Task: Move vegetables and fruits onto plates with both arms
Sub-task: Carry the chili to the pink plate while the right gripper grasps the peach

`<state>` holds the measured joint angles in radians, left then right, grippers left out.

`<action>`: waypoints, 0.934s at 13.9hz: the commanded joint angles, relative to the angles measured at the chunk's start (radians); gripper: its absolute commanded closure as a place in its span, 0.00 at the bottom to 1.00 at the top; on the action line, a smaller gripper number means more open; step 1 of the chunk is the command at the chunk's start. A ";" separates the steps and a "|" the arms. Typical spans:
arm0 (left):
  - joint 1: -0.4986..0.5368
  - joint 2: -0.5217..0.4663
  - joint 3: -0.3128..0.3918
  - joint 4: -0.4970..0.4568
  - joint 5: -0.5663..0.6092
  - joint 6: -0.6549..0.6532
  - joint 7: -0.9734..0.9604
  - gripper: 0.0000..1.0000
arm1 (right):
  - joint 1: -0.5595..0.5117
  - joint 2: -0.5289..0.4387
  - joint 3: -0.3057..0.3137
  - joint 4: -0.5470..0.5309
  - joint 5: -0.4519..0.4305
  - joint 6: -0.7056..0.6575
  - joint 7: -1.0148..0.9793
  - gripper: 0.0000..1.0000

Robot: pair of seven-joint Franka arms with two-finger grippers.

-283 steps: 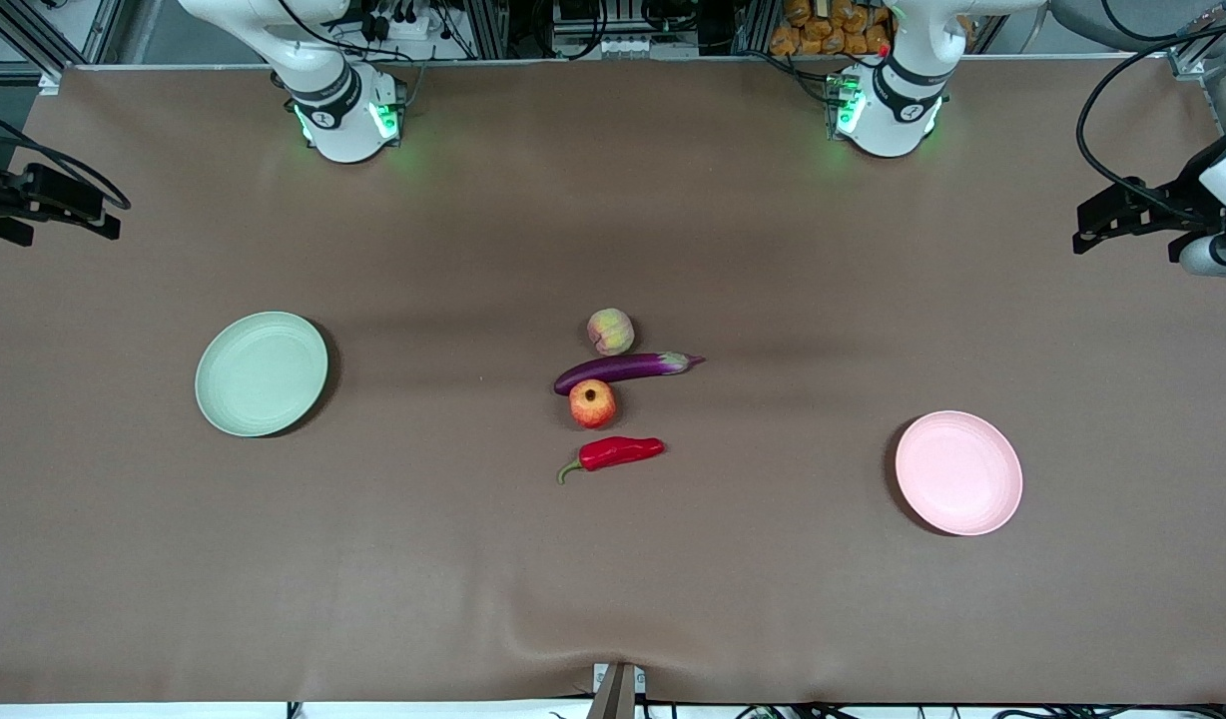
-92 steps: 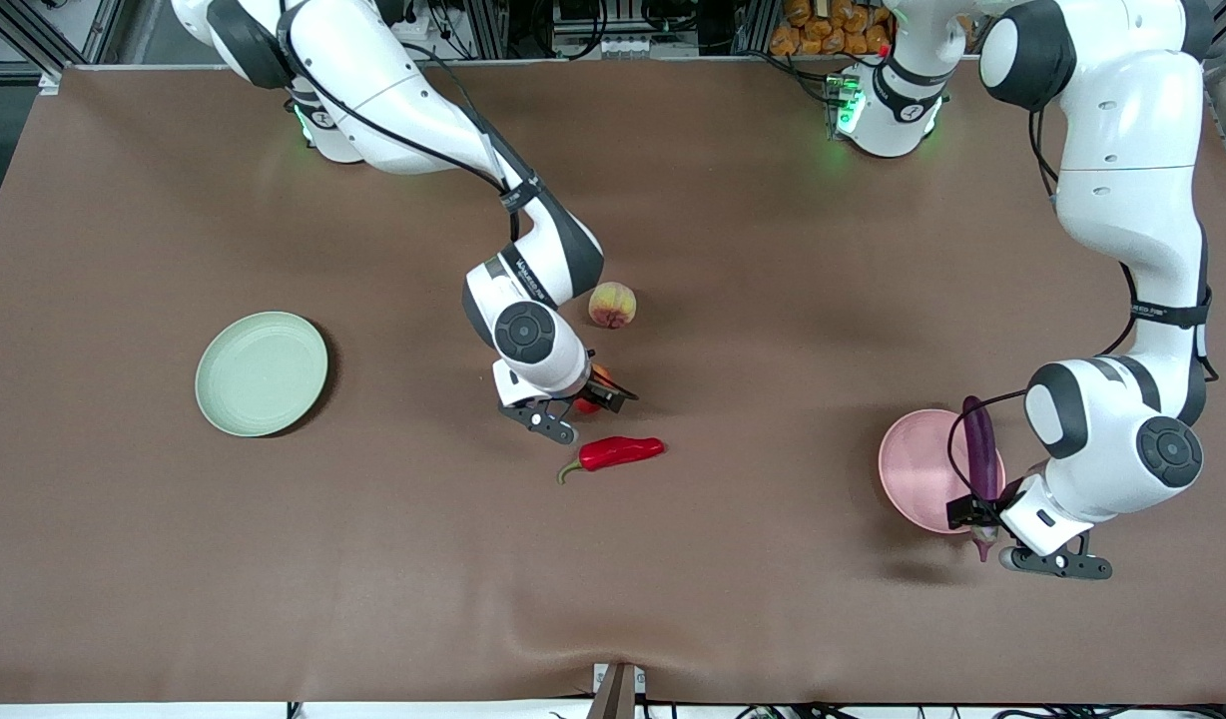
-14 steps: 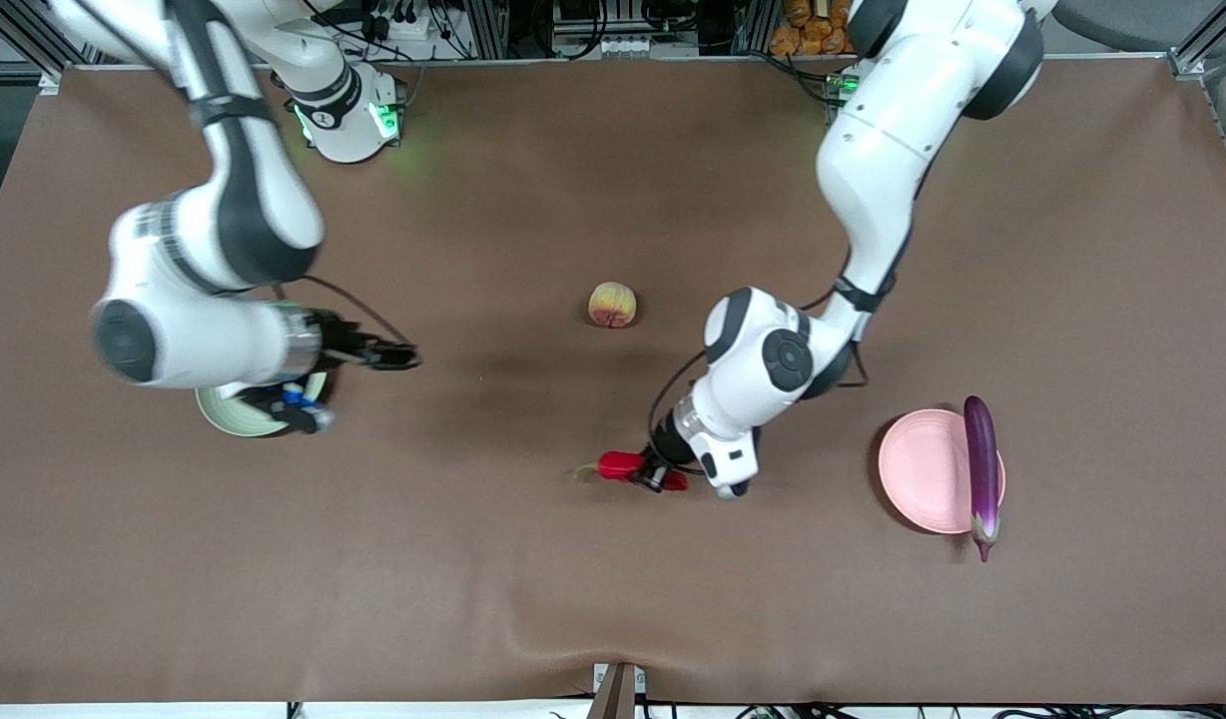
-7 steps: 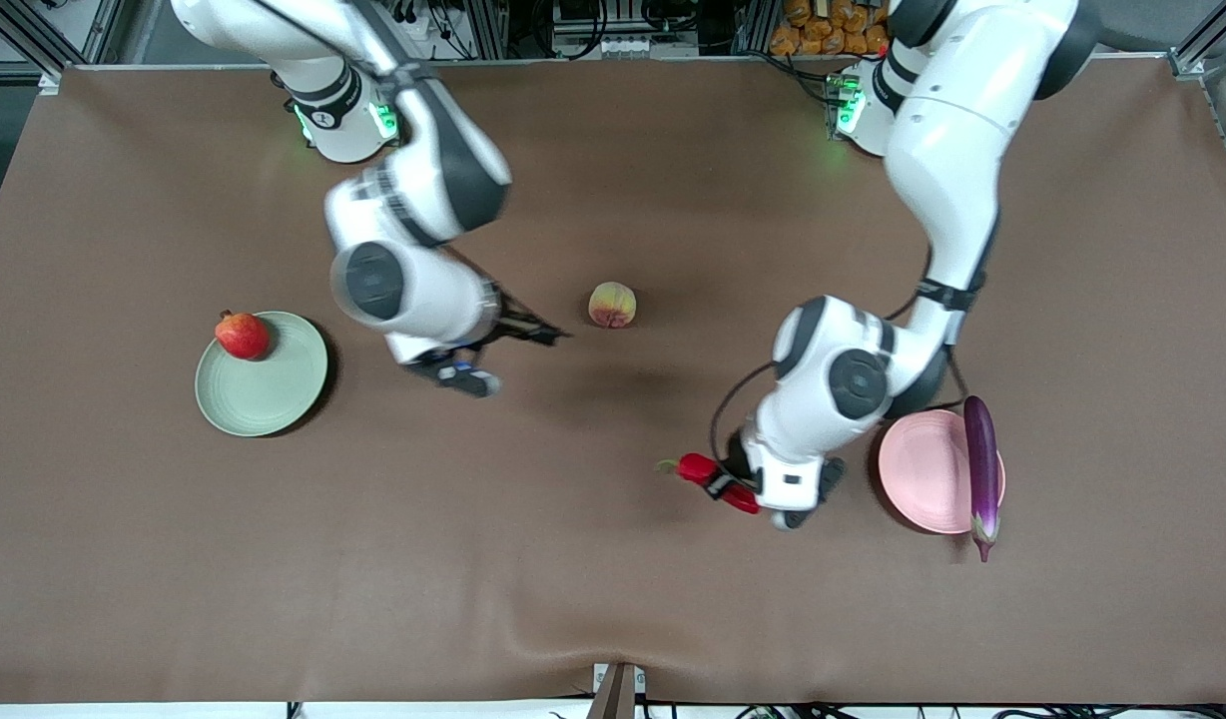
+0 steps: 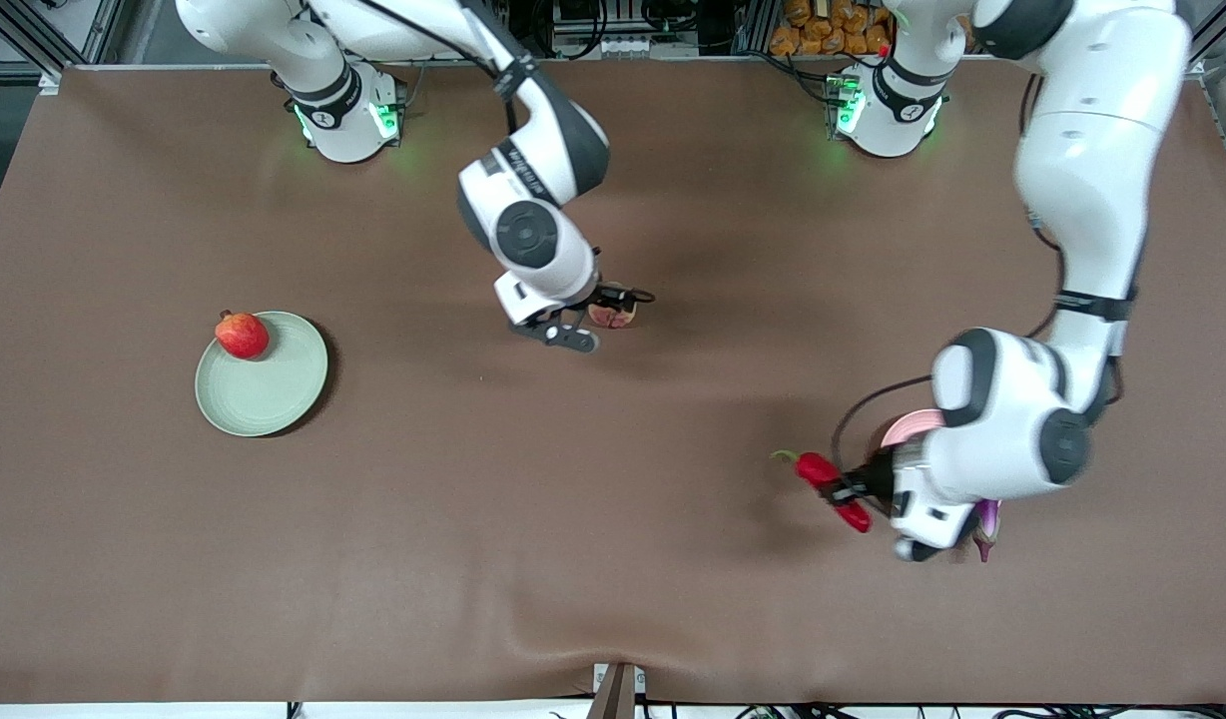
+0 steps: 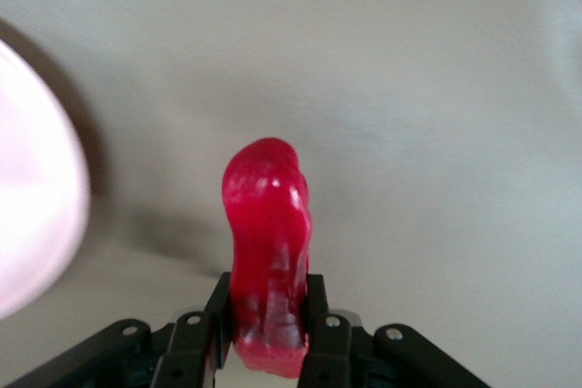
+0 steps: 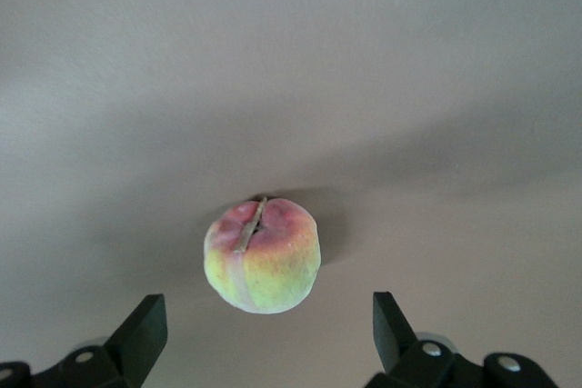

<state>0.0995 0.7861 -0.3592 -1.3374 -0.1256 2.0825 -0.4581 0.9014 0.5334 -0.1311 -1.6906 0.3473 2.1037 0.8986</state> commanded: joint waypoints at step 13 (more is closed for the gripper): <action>0.126 -0.005 -0.027 0.047 0.329 -0.228 0.518 0.64 | 0.090 0.117 -0.012 0.005 -0.097 0.157 0.092 0.70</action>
<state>0.2354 0.7887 -0.3869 -1.3127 0.1388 1.8671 0.0153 0.9692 0.6474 -0.1329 -1.6943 0.2686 2.2648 0.9714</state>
